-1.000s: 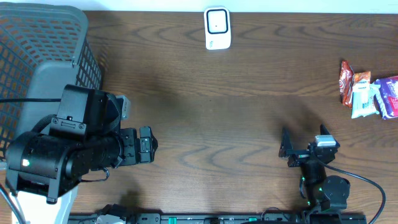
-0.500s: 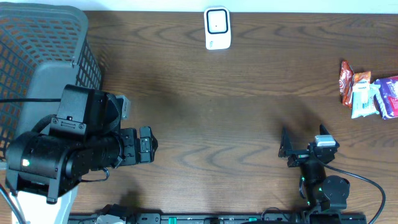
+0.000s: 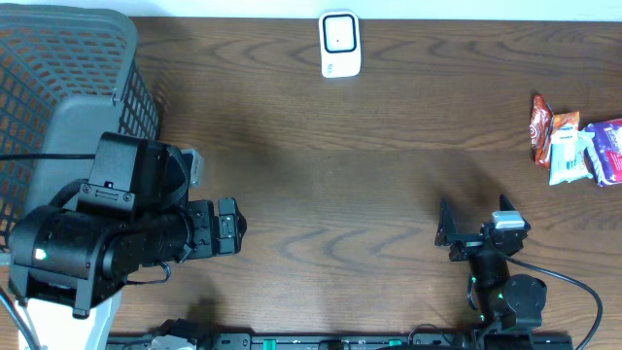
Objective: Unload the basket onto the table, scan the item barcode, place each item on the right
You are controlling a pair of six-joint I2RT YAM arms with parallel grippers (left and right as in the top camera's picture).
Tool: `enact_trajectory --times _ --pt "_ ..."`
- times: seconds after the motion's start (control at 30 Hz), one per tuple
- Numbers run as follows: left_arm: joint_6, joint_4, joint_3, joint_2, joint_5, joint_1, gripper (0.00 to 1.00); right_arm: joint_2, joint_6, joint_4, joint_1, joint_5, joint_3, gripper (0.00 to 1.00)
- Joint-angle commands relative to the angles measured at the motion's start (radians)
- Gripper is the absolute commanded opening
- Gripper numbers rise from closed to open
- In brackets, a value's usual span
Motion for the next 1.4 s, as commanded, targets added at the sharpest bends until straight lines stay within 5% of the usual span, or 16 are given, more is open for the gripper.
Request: enact_trajectory --times 0.0,0.57,0.73,1.37 --pt "0.002 -0.019 0.006 -0.001 -0.006 0.003 0.98 -0.007 0.018 -0.001 0.009 0.008 -0.004 0.99" --pt "0.003 -0.019 0.006 -0.001 -0.007 0.003 0.98 -0.007 0.018 -0.001 0.009 0.008 -0.004 0.99" --pt "0.051 -0.038 0.006 -0.001 -0.139 0.003 0.98 -0.007 0.018 -0.001 0.009 0.008 -0.004 0.99" --pt "0.090 -0.026 -0.010 -0.001 -0.197 0.003 0.98 -0.007 0.018 -0.001 0.009 0.008 -0.004 0.99"
